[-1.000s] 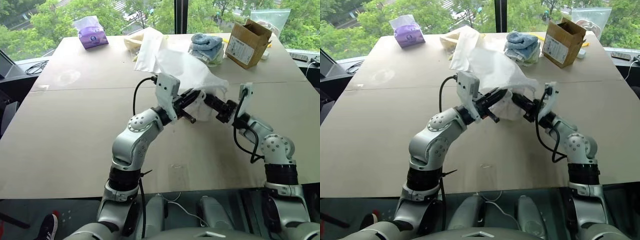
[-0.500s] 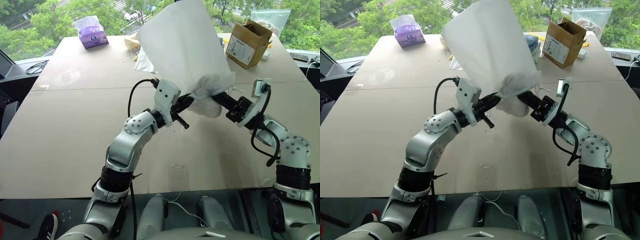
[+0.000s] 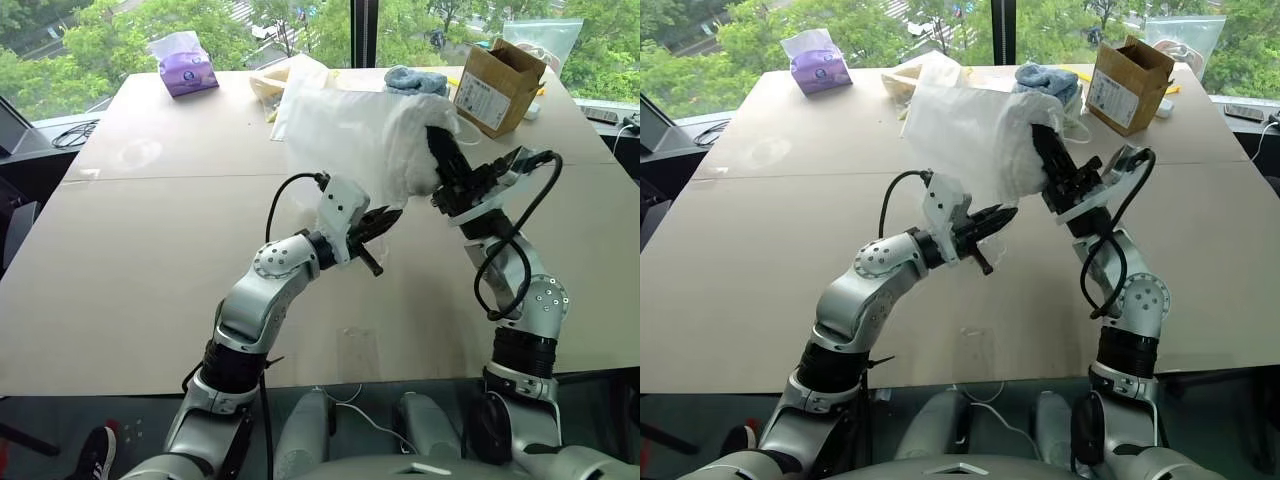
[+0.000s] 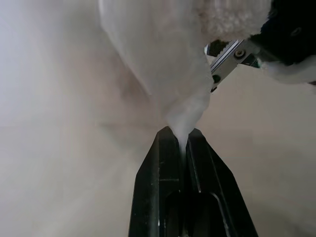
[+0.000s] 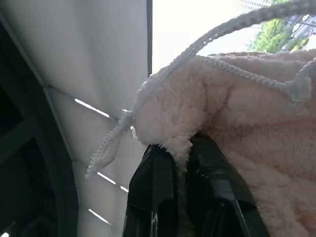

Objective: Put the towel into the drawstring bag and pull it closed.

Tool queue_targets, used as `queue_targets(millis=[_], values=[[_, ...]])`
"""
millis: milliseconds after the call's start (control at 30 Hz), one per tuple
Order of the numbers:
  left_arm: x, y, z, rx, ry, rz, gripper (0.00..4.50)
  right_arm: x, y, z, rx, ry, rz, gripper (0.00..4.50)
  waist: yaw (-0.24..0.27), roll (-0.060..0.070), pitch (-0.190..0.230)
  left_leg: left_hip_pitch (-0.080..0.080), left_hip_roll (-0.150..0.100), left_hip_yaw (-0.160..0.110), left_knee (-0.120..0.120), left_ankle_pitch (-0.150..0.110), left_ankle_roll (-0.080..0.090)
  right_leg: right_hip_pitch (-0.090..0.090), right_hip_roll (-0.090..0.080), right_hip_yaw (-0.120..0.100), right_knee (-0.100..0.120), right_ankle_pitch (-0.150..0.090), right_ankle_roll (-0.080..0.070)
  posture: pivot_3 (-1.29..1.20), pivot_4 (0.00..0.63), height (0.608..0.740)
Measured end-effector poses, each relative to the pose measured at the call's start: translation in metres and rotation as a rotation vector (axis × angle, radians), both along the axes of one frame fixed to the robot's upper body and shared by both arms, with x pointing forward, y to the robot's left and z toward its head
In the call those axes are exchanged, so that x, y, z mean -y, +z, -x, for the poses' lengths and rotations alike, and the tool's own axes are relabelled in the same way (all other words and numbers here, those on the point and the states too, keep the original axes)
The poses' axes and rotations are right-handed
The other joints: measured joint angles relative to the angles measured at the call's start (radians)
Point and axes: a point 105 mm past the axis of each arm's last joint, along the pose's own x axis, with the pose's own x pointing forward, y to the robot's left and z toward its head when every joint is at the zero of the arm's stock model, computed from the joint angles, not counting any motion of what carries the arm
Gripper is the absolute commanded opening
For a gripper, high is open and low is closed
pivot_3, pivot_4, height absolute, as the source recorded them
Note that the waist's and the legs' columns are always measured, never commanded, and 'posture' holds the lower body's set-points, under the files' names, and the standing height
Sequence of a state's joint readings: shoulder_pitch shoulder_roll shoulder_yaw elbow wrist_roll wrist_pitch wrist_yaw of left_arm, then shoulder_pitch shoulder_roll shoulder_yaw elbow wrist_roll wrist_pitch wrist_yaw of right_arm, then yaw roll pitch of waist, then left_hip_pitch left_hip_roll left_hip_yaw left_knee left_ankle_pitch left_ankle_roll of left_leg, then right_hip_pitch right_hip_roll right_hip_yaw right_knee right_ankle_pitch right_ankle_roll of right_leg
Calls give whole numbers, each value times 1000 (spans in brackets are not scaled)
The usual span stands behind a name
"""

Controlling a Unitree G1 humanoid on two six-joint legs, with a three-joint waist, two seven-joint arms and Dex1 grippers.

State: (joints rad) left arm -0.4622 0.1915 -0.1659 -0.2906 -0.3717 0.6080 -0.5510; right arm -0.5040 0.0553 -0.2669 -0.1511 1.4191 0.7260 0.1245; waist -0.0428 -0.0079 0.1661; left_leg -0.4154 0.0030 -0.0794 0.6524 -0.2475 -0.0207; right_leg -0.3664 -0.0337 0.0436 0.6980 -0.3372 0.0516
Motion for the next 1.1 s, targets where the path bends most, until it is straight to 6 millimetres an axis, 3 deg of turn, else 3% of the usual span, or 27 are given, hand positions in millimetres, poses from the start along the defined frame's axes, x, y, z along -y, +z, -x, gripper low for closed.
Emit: queue_targets(millis=[133, 367, 567, 667, 767, 967, 1100], values=[[3, 8, 2, -93, -38, 112, 0, -12, -21, 2, -16, 1, 150, 51, 2, 0, 0, 0, 0, 0, 0, 0, 0, 0, 0, 0, 0, 0, 0, 0, 150, 740], [2, 0, 10, -227, -124, 138, 0, 1, -42, 4, 17, -20, 313, 51, -2, 0, 0, 1, 0, 0, 0, 0, 0, 0, 1, 0, 0, 0, 0, 0, 150, 740], [0, 17, 19, -170, -176, 162, 0, 10, -85, -6, -52, -50, 570, 51, 1, 0, 0, 0, 0, 1, 0, 0, 0, 0, 0, 0, 0, 0, 0, 0, 150, 740], [-4, 28, 15, -124, -159, 172, 0, 9, -98, -6, -76, -44, 608, 51, 0, 0, 0, 0, 0, 1, 0, 0, 0, 0, 0, 1, 0, 0, 0, 0, 150, 740], [-10, 30, 11, -82, -117, 159, 0, 23, -96, -11, -89, -95, 591, 51, 2, 0, 0, 0, 0, 1, 0, 0, 0, 1, 0, 1, -1, 0, 0, 0, 150, 740], [-34, 21, -10, -8, 28, 48, 0, 69, -85, -7, -95, -230, 559, 51, 5, 0, 0, 0, 0, 1, 0, 0, 0, 1, 0, 0, -1, 0, 0, 0, 150, 740], [-42, 12, -18, 48, 68, -25, 0, 74, -64, 3, -34, -250, 519, 51, 0, 0, 0, 1, 0, 1, 0, 0, 0, 0, 1, 1, 0, 0, 0, 0, 150, 740]])
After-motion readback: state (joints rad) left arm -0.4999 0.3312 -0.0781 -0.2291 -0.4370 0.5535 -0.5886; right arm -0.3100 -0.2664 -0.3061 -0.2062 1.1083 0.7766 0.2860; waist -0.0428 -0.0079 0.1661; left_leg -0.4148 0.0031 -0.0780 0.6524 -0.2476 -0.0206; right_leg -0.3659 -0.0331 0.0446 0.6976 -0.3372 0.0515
